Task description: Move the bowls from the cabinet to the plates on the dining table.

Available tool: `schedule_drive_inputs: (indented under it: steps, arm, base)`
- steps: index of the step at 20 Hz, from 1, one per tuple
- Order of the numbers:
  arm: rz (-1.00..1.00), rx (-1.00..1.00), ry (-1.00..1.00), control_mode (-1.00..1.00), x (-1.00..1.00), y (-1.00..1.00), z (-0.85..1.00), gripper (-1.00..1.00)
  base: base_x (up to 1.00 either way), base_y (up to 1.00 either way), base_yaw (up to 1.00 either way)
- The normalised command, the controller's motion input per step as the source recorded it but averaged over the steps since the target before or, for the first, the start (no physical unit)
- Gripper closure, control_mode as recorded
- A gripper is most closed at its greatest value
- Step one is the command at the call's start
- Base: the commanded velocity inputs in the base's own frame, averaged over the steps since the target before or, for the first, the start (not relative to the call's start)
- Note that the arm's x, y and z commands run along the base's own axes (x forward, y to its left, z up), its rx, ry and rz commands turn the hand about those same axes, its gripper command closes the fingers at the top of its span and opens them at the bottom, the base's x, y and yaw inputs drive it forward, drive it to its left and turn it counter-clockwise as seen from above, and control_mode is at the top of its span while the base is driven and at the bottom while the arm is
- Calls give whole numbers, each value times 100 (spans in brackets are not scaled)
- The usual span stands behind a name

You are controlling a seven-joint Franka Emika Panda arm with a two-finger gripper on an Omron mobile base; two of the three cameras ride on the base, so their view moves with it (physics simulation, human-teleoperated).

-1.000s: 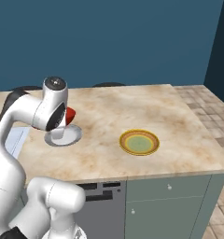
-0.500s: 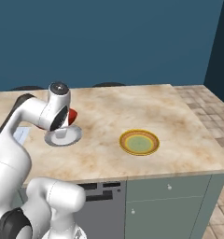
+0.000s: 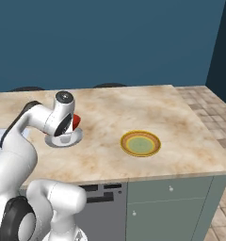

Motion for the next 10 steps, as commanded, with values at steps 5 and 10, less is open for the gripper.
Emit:
schedule_drive_inputs:
  steps: [5, 10]
  arm:
    - [0, 0, 0, -100, 24, 7, -24, 100]
    - [0, 0, 0, -100, 20, 7, -24, 100]
  base:
    - [0, 0, 0]
    - [0, 0, 0]
